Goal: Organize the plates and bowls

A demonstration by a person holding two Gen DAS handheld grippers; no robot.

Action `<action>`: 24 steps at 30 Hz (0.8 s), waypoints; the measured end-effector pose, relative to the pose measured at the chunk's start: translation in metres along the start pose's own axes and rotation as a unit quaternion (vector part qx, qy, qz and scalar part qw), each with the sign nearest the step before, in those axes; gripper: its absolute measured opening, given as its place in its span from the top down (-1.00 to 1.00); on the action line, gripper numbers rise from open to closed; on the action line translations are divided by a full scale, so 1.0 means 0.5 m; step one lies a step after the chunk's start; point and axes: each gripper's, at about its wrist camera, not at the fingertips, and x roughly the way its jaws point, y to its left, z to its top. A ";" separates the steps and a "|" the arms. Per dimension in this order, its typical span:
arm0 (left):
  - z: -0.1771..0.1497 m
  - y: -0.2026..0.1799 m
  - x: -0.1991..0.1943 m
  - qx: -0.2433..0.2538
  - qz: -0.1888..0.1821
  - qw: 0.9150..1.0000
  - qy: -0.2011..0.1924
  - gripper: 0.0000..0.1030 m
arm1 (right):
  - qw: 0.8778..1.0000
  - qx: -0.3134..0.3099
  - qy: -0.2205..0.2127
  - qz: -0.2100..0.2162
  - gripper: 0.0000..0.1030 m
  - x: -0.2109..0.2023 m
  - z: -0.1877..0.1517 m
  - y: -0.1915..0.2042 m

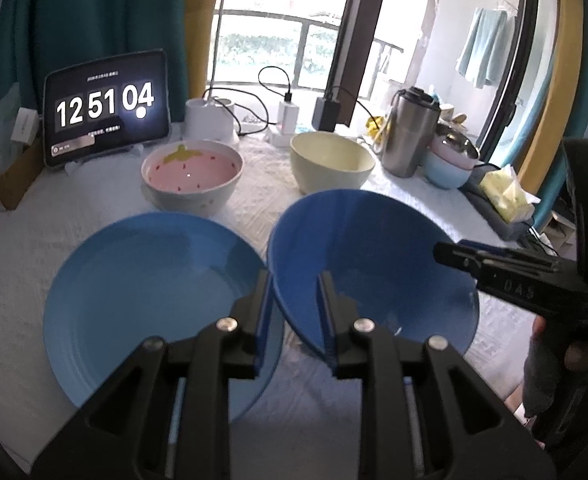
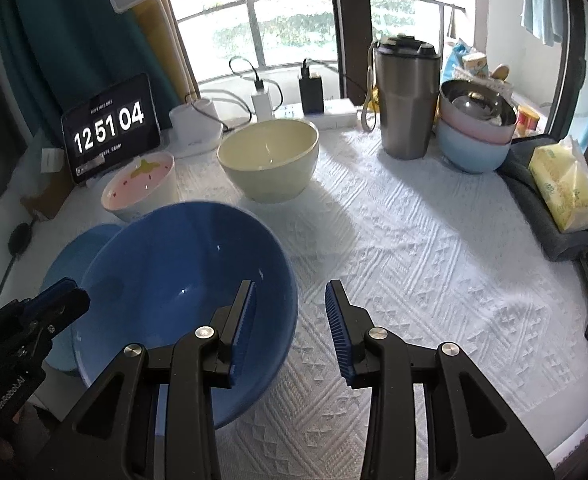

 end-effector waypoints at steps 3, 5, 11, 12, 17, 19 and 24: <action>0.000 -0.007 0.001 0.007 -0.002 1.000 -0.005 0.54 | 1.000 -0.006 0.012 0.002 0.28 0.013 -0.007 0.004; 0.001 -0.015 0.005 0.013 -0.003 1.000 -0.004 0.54 | 1.000 -0.010 0.012 0.005 0.39 0.014 -0.008 0.008; 0.010 -0.038 0.025 0.025 -0.015 1.000 0.000 0.54 | 1.000 -0.008 0.006 -0.010 0.41 0.009 0.003 -0.009; 0.012 -0.044 0.029 0.028 -0.018 0.999 0.002 0.54 | 1.000 -0.007 0.006 -0.013 0.41 0.009 0.004 -0.014; 0.017 -0.064 0.043 0.041 -0.025 0.999 0.004 0.53 | 1.000 0.004 0.006 -0.026 0.41 0.002 0.011 -0.041; 0.021 -0.062 0.044 0.040 -0.028 0.999 0.005 0.53 | 1.000 0.009 0.005 -0.025 0.41 -0.002 0.014 -0.049; 0.028 -0.027 0.048 0.012 -0.013 1.000 0.014 0.41 | 1.000 0.013 -0.004 -0.025 0.41 -0.011 0.023 -0.054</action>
